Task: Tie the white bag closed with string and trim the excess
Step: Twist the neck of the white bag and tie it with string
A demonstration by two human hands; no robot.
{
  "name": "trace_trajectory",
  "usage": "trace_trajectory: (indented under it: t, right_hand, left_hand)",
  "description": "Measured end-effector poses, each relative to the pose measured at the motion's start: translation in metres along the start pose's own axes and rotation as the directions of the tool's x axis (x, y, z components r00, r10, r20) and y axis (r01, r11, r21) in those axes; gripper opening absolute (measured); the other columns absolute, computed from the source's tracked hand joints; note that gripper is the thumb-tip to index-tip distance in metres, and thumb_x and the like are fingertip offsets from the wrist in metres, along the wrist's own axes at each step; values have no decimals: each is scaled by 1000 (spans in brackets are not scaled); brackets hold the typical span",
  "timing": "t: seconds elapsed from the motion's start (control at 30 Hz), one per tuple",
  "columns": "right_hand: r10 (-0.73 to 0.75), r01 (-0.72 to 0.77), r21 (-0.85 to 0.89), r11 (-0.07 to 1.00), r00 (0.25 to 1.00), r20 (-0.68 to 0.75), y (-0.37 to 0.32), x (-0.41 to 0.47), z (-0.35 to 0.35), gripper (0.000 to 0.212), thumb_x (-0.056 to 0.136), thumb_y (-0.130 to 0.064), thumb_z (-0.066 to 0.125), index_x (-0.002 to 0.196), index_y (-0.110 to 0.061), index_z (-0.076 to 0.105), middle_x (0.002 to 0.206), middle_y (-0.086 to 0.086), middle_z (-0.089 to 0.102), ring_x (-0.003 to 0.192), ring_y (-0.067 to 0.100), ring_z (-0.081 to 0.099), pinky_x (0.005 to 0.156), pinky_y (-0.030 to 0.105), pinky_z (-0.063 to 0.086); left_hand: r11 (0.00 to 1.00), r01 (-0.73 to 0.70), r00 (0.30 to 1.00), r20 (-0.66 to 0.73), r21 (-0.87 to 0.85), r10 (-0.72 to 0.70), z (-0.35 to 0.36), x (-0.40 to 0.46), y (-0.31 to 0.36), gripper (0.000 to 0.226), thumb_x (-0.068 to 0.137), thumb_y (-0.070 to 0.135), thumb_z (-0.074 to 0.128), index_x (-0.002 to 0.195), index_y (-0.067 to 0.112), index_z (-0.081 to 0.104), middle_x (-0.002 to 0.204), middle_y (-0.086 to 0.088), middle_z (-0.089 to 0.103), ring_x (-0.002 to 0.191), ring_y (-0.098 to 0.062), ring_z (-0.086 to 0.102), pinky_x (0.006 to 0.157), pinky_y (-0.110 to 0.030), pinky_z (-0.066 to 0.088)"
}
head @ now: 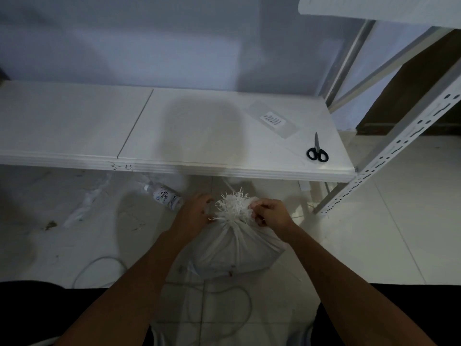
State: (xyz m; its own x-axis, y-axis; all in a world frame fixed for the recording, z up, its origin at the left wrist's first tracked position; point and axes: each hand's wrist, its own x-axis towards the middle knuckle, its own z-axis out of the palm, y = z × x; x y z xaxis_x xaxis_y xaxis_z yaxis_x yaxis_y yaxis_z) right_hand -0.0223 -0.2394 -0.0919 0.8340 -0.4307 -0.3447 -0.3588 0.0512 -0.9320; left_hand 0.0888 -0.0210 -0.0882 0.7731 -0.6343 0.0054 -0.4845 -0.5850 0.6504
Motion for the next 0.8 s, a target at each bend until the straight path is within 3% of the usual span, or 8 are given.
trace_trajectory:
  t: [0.1,0.27,0.37,0.43,0.5,0.67,0.73,0.8]
  right_hand:
    - [-79,84,-102,991,996,52,-4,5,1,16,91,3,61,79,-1,71,58,10,61,43,12,48,44,21,40]
    - [-256,262,-414,872,964,72,-9,9,10,16,91,-2,61,81,-11,71,64,1,65,49,-4,57,54,16,48]
    - [-323,305,-509,805,945,56,-12,10,11,13,94,-10,59,90,-6,70,73,1,67,58,-6,58,58,11,44]
    - [-388,345,-540,768,921,37,-13,11,11,13,95,-13,59,91,-6,69,76,4,69,60,5,59,59,16,43]
    - [-452,388,-556,735,892,25,-14,11,11,13,95,-16,60,90,-8,69,76,3,69,63,13,58,62,26,44]
    - [-496,418,-573,705,868,23,-13,15,15,14,95,-20,59,89,-10,67,77,-1,64,63,9,52,61,23,40]
    - [-476,425,-594,684,876,78,-13,15,17,12,95,-14,57,88,-11,66,81,3,65,70,15,55,65,28,41]
    - [-438,425,-629,651,887,147,-12,14,19,20,90,-1,55,77,-16,58,78,9,62,69,22,53,66,27,35]
  left_hand:
    - [997,-80,997,-11,-16,80,5,6,10,67,75,7,79,136,20,57,131,-5,55,103,-14,57,91,-27,49]
    - [987,-160,986,-39,31,162,7,23,9,79,73,-1,67,147,19,47,150,-11,47,135,-31,47,111,-49,42]
    - [997,-71,991,-116,-12,69,2,19,17,80,67,-2,52,145,13,48,149,-16,46,136,-32,41,115,-48,35]
    - [999,-18,981,-193,-42,9,0,20,17,75,74,-8,56,146,14,47,148,-14,45,137,-31,40,115,-47,35]
    - [999,-11,968,-251,-42,1,-1,21,15,66,84,0,65,146,15,47,147,-12,46,135,-29,41,115,-43,37]
    - [999,-41,930,-365,23,46,-3,19,17,66,83,12,73,143,20,47,142,-9,50,130,-24,44,107,-35,40]
    - [995,-76,935,-343,70,95,-3,19,15,64,81,9,73,141,17,51,138,-10,53,126,-24,45,106,-35,42]
    - [992,-109,970,-210,69,121,2,18,7,67,77,0,71,140,16,54,133,-9,54,120,-19,46,103,-28,40]
